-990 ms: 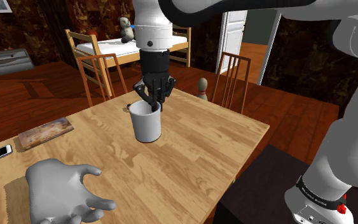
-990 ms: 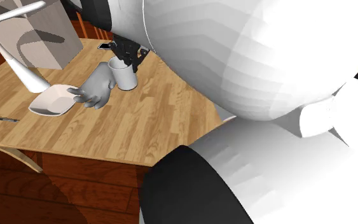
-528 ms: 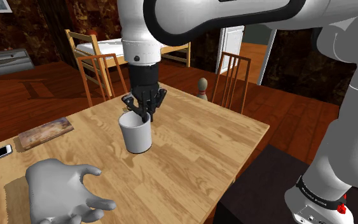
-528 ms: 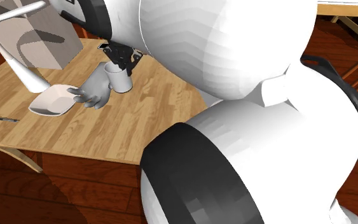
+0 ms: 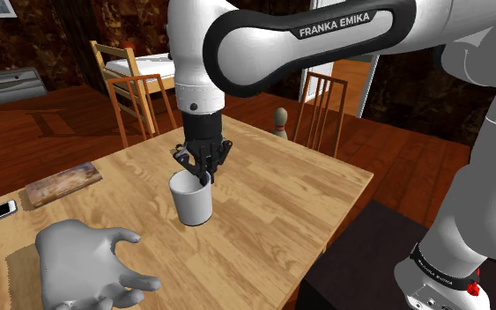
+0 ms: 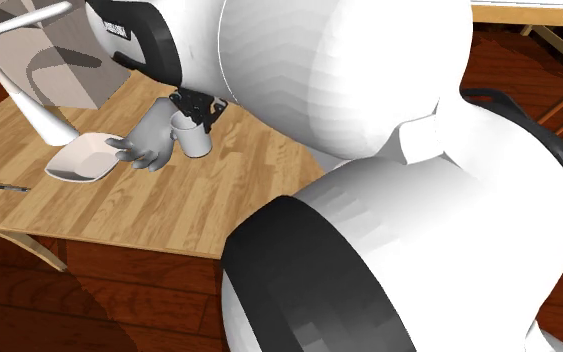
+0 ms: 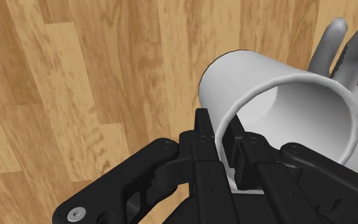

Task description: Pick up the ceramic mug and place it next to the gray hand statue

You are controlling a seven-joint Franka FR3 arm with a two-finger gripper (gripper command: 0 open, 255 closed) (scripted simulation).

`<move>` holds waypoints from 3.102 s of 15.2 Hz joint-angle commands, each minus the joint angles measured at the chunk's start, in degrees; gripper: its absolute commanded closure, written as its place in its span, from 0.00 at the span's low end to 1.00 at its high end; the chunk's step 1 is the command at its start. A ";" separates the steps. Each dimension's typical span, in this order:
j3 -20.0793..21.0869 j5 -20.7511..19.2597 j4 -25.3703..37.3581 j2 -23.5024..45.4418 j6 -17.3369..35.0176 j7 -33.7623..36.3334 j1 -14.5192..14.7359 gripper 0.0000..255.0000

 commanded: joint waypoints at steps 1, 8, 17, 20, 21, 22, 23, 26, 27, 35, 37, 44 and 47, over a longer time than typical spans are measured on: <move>-0.03 -0.06 -1.41 0.12 1.56 -0.05 -0.02 1.00; -0.14 -0.39 -6.10 0.74 6.78 -0.08 -0.03 1.00; -0.37 -1.38 -11.06 2.51 13.28 0.26 0.18 1.00; -0.49 -1.86 -12.47 3.32 15.40 0.46 0.30 1.00; -0.54 -2.03 -12.91 3.62 16.10 0.55 0.35 1.00; -0.59 -2.22 -13.34 3.93 16.79 0.63 0.40 1.00; -0.64 -2.41 -13.75 4.25 17.49 0.72 0.46 1.00; -0.83 -3.03 -14.93 5.27 19.56 1.03 0.64 1.00; -0.83 -3.03 -14.94 5.27 19.57 1.02 0.64 1.00; -0.84 -3.03 -14.93 5.27 19.57 1.03 0.64 0.00; -0.84 -3.04 -14.93 5.28 19.57 1.03 0.64 0.00; -0.43 -1.08 -11.28 2.04 13.07 -0.27 -0.19 0.00; -0.44 -1.08 -11.28 2.04 13.07 -0.28 -0.19 0.00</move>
